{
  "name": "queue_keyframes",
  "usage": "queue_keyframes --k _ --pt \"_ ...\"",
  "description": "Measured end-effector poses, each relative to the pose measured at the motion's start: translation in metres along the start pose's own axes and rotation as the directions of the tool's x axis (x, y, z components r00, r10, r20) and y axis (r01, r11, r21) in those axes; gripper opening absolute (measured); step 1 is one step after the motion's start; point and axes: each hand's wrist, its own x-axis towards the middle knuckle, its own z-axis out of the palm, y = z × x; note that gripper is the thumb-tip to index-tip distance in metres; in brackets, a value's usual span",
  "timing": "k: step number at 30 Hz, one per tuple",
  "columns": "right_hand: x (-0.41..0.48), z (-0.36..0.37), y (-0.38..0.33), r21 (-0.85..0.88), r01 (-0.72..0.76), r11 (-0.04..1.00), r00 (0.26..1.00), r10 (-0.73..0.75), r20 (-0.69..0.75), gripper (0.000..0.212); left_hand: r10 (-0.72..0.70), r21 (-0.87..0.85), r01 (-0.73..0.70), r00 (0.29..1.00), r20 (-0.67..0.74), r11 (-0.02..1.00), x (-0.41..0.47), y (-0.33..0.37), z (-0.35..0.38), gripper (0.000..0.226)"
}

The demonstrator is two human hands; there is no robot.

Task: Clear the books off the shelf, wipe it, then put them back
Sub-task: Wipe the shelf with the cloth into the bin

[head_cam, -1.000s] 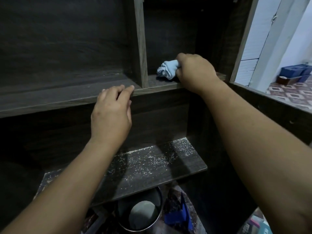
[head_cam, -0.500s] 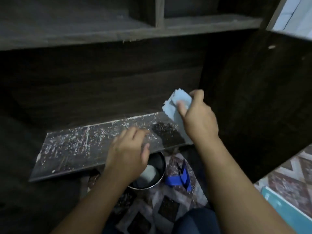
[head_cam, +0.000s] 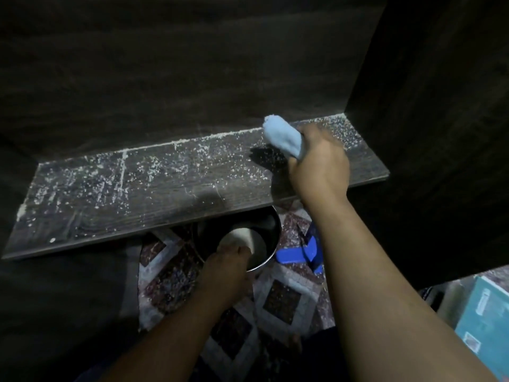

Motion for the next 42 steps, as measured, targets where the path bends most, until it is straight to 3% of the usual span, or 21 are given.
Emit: queue_keyframes --k 4,6,8,11,15,21,26,29,36,42 --pt "0.001 0.011 -0.001 -0.008 0.021 1.000 1.000 -0.021 -0.013 0.045 -0.002 0.051 -0.002 0.997 0.079 0.999 0.014 -0.013 0.029 0.037" --pt "0.001 0.015 -0.001 -0.016 0.028 0.999 0.999 -0.028 -0.019 0.045 0.002 0.091 -0.005 0.999 0.037 0.996 0.020 -0.015 0.044 0.032" --pt "0.001 0.017 -0.001 0.021 0.029 0.999 0.998 -0.028 -0.054 0.043 0.048 0.128 -0.043 0.998 -0.034 0.991 0.022 -0.012 0.053 0.008" --pt "0.001 0.020 -0.001 0.034 0.022 0.999 0.997 -0.020 -0.072 0.040 0.104 0.106 -0.103 0.995 -0.004 0.989 0.025 -0.007 0.065 0.028" --pt "0.001 0.017 0.002 0.117 0.014 0.993 0.998 -0.007 -0.057 0.035 0.143 0.108 -0.142 0.990 -0.005 0.984 0.023 -0.002 0.056 0.016" --pt "0.007 0.005 0.009 0.122 -0.125 0.985 0.987 0.112 0.114 0.048 0.172 0.127 -0.151 0.969 -0.179 0.980 -0.004 0.011 0.011 0.042" --pt "0.001 0.003 0.002 0.156 -0.197 0.968 0.977 0.180 0.118 0.046 0.211 0.122 -0.195 0.968 -0.133 0.973 -0.023 0.012 -0.026 0.033" --pt "-0.008 0.002 0.005 0.082 -0.217 0.973 0.975 0.212 0.072 0.043 0.169 0.075 -0.164 0.984 -0.065 0.984 -0.033 0.020 -0.055 0.028" --pt "-0.013 -0.009 0.020 -0.126 -0.142 0.982 0.989 0.146 0.028 0.042 0.087 -0.018 -0.091 0.983 -0.163 0.996 -0.047 0.027 -0.074 0.028" --pt "-0.008 0.004 0.043 -0.298 -0.194 0.935 0.981 0.191 -0.040 0.046 0.162 -0.062 -0.174 0.973 -0.163 0.983 -0.026 0.023 -0.066 0.032"
